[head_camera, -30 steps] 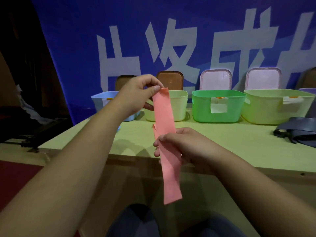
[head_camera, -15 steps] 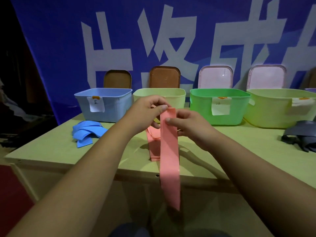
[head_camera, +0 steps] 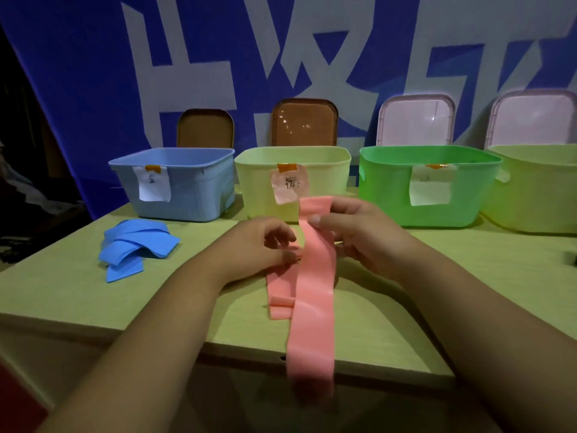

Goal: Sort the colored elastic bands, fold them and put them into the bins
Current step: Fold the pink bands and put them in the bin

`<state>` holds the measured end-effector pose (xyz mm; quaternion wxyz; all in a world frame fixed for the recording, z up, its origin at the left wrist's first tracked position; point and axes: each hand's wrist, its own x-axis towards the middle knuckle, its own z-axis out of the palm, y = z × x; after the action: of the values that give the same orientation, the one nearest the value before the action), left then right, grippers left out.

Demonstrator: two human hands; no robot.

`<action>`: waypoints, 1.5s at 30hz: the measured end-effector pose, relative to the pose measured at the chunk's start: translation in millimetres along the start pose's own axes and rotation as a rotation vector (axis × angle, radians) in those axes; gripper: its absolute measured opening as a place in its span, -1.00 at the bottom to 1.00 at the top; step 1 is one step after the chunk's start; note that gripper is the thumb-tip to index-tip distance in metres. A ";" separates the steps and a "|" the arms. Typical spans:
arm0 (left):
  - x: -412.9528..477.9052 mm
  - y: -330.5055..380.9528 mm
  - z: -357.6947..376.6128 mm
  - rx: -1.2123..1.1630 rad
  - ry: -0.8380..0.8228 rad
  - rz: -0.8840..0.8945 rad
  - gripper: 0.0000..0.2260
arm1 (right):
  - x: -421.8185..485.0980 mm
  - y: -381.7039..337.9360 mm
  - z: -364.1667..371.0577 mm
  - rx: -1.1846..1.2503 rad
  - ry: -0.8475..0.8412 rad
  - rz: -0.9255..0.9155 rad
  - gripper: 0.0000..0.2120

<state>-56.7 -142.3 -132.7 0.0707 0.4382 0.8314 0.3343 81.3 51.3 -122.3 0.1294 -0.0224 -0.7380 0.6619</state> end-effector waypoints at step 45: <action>-35.7 109.4 -75.1 -0.327 0.353 0.135 -0.91 | -30.3 -67.0 32.3 0.018 0.210 -0.213 -0.90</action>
<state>8.6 -164.2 -13.8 -0.0281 0.4104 0.7346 0.5396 112.7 5.5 -64.2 0.2755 -0.0120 -0.7126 0.6451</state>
